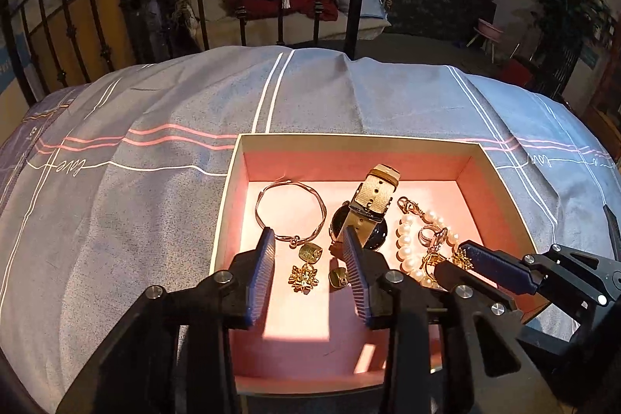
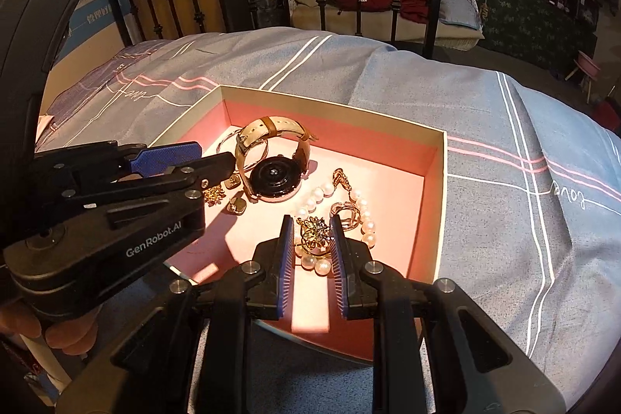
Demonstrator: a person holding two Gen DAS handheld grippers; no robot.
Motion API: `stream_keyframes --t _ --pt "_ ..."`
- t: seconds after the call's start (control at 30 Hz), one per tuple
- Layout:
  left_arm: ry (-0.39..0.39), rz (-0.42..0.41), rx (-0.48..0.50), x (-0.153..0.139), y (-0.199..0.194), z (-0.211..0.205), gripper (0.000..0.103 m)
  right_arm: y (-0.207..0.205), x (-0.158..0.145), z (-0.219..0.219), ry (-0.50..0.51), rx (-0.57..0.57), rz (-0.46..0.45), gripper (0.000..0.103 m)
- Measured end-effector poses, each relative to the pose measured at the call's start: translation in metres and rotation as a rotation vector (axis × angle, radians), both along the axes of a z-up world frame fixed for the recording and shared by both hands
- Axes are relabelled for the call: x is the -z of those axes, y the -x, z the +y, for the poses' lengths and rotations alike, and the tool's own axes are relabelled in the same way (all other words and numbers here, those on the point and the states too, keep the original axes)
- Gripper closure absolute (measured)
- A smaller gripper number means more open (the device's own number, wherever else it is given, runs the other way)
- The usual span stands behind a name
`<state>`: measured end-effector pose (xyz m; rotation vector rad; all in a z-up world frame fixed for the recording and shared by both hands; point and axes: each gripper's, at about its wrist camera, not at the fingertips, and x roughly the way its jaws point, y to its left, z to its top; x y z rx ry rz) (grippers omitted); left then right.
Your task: Organize jewelry
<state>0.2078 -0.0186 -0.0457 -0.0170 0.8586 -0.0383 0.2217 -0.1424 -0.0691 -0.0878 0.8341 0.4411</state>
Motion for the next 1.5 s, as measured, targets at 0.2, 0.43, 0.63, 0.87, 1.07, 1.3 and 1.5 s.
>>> stream_keyframes --t 0.2,0.43,0.63,0.87,1.07,1.3,1.5 --pt "-0.012 -0.024 0.006 -0.007 0.002 -0.003 0.046 0.003 -0.003 -0.001 -0.003 -0.003 -0.019 0.045" --pt "0.023 -0.108 0.011 -0.034 0.032 0.0 0.039 0.039 -0.017 -0.006 -0.024 -0.005 -0.116 0.013" --pt "0.077 -0.365 0.031 -0.073 0.117 0.016 0.007 0.103 -0.042 -0.041 -0.064 0.147 -0.368 0.005" --pt "0.098 -0.465 -0.002 -0.078 0.161 0.027 0.007 0.143 -0.07 -0.068 -0.121 0.26 -0.545 0.006" --pt "0.063 -0.455 0.006 -0.074 0.163 0.022 0.007 0.153 -0.076 -0.073 -0.142 0.265 -0.528 0.006" --pt "0.021 -0.453 0.006 -0.071 0.165 0.018 0.007 0.158 -0.082 -0.077 -0.155 0.266 -0.541 0.006" --pt "0.021 -0.449 0.007 -0.069 0.165 0.019 0.007 0.159 -0.083 -0.078 -0.167 0.263 -0.534 0.006"
